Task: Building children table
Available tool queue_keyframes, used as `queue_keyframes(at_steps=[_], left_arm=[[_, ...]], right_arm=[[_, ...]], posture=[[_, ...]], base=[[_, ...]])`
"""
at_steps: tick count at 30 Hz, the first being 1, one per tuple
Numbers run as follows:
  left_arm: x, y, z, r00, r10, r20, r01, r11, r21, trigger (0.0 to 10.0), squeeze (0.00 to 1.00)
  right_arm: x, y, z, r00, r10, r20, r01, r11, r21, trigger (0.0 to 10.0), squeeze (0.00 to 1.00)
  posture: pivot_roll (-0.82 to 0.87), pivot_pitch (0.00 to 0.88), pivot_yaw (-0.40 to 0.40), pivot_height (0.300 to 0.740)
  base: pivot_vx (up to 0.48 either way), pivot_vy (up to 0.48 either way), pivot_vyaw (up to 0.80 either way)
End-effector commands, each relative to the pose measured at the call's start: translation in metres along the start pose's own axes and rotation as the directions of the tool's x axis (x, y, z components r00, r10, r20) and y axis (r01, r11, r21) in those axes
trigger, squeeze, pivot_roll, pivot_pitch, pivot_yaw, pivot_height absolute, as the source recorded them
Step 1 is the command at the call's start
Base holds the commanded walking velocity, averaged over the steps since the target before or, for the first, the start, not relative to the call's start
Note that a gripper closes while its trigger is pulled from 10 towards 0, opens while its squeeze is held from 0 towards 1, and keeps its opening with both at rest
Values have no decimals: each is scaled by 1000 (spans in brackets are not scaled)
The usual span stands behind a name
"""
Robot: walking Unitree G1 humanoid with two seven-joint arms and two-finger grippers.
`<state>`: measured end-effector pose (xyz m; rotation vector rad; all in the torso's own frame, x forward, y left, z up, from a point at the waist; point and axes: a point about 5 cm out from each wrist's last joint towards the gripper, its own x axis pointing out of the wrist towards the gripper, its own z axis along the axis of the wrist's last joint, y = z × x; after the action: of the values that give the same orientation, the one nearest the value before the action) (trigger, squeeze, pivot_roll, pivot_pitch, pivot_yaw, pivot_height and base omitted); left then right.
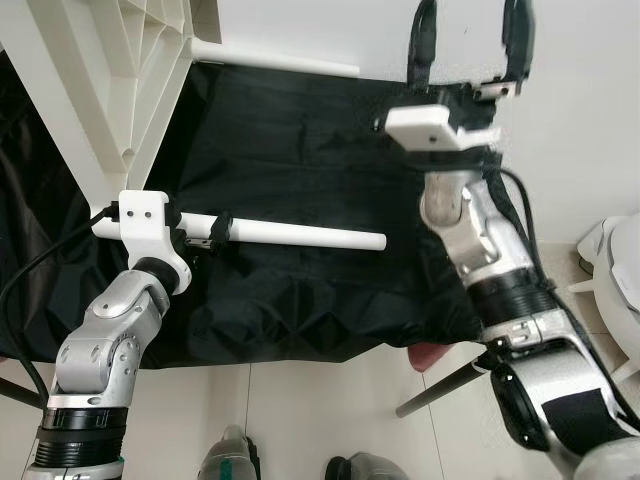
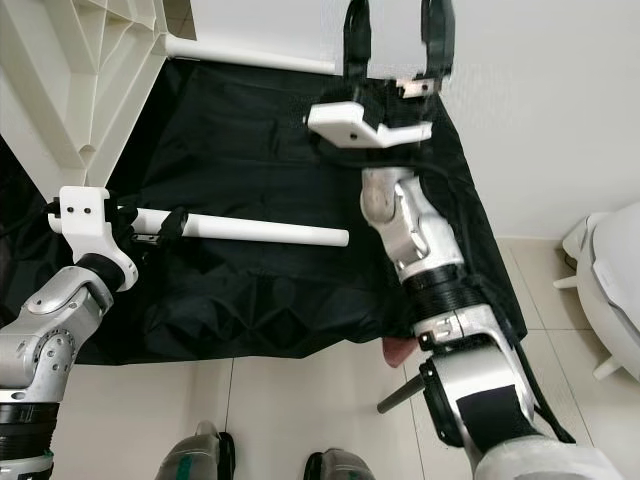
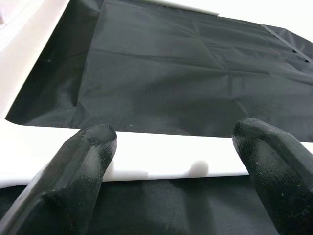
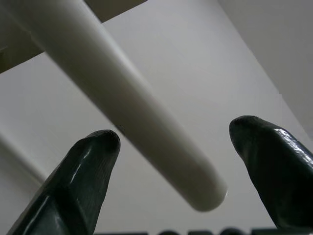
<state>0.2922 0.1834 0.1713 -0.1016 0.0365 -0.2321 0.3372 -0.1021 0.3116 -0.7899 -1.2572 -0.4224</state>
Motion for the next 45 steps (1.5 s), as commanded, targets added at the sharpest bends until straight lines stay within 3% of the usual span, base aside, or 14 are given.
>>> queue_keyframes(at_steps=[1, 6, 9, 14, 21, 22, 26, 30, 34, 39, 41, 45], left_arm=[[0, -4, -4, 996, -88, -11, 88, 996, -4, 10000, 0], [-1, -4, -3, 996, -90, -9, 90, 996, -3, 10000, 0], [0, -6, -1, 996, -92, -7, 92, 996, 1, 10000, 0], [-1, -6, 0, 996, -89, 0, 89, 996, -1, 10000, 0], [-1, -5, 5, 996, -83, 13, 83, 997, -1, 10000, 0], [-1, -4, 6, 997, -74, 12, 74, 997, -8, 10000, 0], [-1, -3, 5, 998, -70, 5, 70, 997, -26, 10000, 0], [-2, -8, -9, 995, -69, -73, 62, 995, -84, 10000, 0], [-3, -4, -22, 987, -17, -159, -6, 989, -146, 10000, 0], [-6, 4, -32, 972, 44, -229, -83, 983, -164, 10000, 0], [-9, 7, -40, 950, 74, -303, -143, 966, -214, 10000, 0], [-10, 6, -42, 948, 76, -311, -155, 959, -239, 10000, 0]], right_arm=[[5, 0, 2, 1000, -19, 22, 19, 1000, -2, 10000, 0], [18, 4, 5, 998, -42, 41, 42, 999, -4, 10000, 0], [42, 10, 6, 998, -45, 47, 45, 999, -8, 10000, 0], [55, 13, 7, 999, -40, 23, 40, 999, -8, 10000, 0], [58, 19, 8, 1000, -12, -3, 12, 1000, 11, 10000, 0], [57, 20, 7, 1000, -9, -8, 9, 1000, 14, 471, 0], [57, 20, 5, 1000, -6, -12, 7, 1000, 16, 0, 0], [56, 19, 3, 1000, -9, -12, 9, 1000, 17, 0, 0], [59, 13, 0, 999, -31, -18, 32, 999, 23, 0, 0], [62, 7, -3, 998, -52, -31, 53, 998, 24, 0, 0], [64, 4, -5, 997, -58, -54, 60, 998, 36, 0, 0], [65, 4, -5, 997, -56, -60, 59, 998, 37, 0, 0]], posture=[[144, 58, -43, 740], [146, 52, -43, 740], [151, 50, -55, 740], [156, 50, -62, 740], [158, 98, -60, 740], [157, 113, -56, 740], [155, 120, -52, 740], [152, 119, -41, 740], [150, 122, -38, 740], [147, 126, -33, 740], [142, 129, -29, 740], [142, 129, -29, 740]], base=[[0, 0, 0], [0, 0, 0], [0, 0, 0], [0, 0, 0], [0, 0, 0], [0, 0, 0], [0, 0, 0], [0, 0, 0], [0, 0, 0], [0, 0, 0], [0, 0, 0], [0, 0, 0]])
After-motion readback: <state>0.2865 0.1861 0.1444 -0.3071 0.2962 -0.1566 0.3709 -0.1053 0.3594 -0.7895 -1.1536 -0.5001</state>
